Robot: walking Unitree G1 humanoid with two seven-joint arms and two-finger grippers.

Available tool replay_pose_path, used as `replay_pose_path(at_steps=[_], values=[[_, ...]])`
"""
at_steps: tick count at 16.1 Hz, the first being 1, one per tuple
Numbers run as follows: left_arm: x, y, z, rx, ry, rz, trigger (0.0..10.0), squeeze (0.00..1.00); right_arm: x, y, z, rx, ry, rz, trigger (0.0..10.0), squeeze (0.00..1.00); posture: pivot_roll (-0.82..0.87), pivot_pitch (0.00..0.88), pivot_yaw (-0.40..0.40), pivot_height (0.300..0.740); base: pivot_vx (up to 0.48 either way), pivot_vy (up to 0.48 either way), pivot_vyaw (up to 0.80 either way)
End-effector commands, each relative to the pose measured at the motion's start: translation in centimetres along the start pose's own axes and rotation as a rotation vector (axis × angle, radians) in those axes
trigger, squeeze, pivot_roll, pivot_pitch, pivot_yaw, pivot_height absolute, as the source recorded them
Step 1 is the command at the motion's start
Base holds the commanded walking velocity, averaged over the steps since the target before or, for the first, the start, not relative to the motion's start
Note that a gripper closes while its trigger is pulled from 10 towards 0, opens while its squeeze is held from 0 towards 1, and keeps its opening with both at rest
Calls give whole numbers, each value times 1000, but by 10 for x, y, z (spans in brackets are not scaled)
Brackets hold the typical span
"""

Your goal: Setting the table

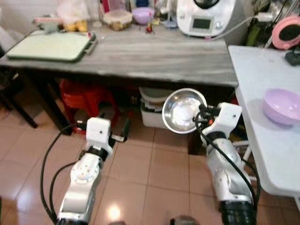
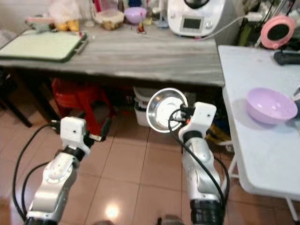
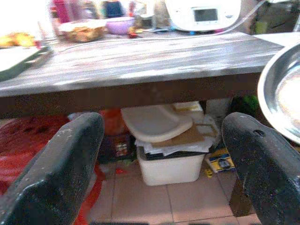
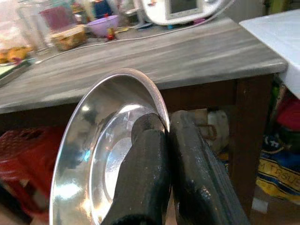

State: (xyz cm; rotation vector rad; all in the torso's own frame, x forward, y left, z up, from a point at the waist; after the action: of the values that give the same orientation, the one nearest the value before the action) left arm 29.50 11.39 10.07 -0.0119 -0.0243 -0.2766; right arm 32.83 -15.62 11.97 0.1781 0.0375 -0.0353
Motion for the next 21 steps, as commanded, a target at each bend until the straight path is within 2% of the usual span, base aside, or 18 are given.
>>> replay_pose_path(at_steps=[1,4,7,12,17,21], values=[[2,-8,2,7,-7,-27,10000,0,0,-7,7,-11,-25,-17,10000,0,-28,32,36,740,480,0,0],[3,-10,3,2,-12,-35,10000,0,1,-5,9,-18,-30,-9,10000,0,-27,31,35,740,480,0,0],[3,-9,1,-44,-2,-38,10000,0,3,-2,10,-23,-35,7,10000,0,-26,31,34,740,477,0,0],[6,-10,5,1,-22,-44,10000,0,4,2,13,-24,-49,26,10000,0,-26,28,38,740,469,0,0],[5,-9,4,-40,-18,-30,10000,0,12,-6,20,-15,-70,-12,10000,0,-23,26,40,740,471,0,0],[7,-4,5,-35,-25,-2,10000,0,18,-12,8,33,3,-56,10000,0,-18,25,40,740,0,0,0]])
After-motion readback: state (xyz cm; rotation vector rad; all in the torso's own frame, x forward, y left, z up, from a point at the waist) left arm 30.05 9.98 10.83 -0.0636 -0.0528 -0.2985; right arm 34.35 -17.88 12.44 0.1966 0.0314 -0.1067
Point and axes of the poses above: a point about 5 cm out from each wrist's last joint towards the gripper, its own x axis pointing out of the wrist towards the gripper, its own z axis along the axis of the wrist's last joint, y = z × x, the point moved 4 cm from there along x, pointing out of the wrist towards the gripper, and after that the axes turned 2 degrees about -x, right-handed, at the moved point
